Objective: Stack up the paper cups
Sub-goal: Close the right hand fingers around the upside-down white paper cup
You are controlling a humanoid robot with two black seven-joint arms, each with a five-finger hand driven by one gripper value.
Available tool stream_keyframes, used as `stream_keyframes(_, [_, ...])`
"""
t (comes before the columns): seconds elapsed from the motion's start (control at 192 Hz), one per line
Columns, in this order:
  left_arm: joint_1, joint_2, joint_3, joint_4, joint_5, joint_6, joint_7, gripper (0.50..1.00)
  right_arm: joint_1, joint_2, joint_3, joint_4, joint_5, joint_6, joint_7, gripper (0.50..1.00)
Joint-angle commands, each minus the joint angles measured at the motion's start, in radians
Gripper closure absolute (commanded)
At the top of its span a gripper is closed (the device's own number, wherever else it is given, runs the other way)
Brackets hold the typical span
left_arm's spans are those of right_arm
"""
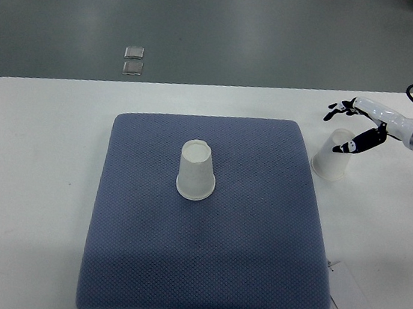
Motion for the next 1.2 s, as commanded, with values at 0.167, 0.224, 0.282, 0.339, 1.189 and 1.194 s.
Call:
stream_keyframes(0.167, [0.000,0.000,0.000,0.000,0.000,0.000,0.000,0.500,0.002,0.018,-0.015,-0.050,-0.038,-0.021,0.000,0.593])
stream_keyframes(0.224, [0.000,0.000,0.000,0.000,0.000,0.000,0.000,0.500,0.003,0.019,-0.015,-0.053,-0.045,-0.021,0.000,0.593])
stream_keyframes(0.282, [0.000,0.000,0.001,0.000,0.000,0.000,0.000,0.500,0.003,0.022,-0.015,-0.058,-0.056,-0.023,-0.001,0.593])
stream_keyframes(0.339, [0.000,0.000,0.000,0.000,0.000,0.000,0.000,0.500,0.003,0.024,-0.015,-0.059,-0.061,-0.025,-0.003,0.593])
stream_keyframes(1.189, [0.000,0.000,0.000,0.000,0.000,0.000,0.000,0.500,0.003,0.094,-0.039,-0.174,-0.127,-0.067,-0.006,0.593])
stream_keyframes(1.194, [0.000,0.000,0.000,0.000,0.000,0.000,0.000,0.500,0.003,0.094,-0.039,-0.174,-0.127,-0.067,-0.006,0.595])
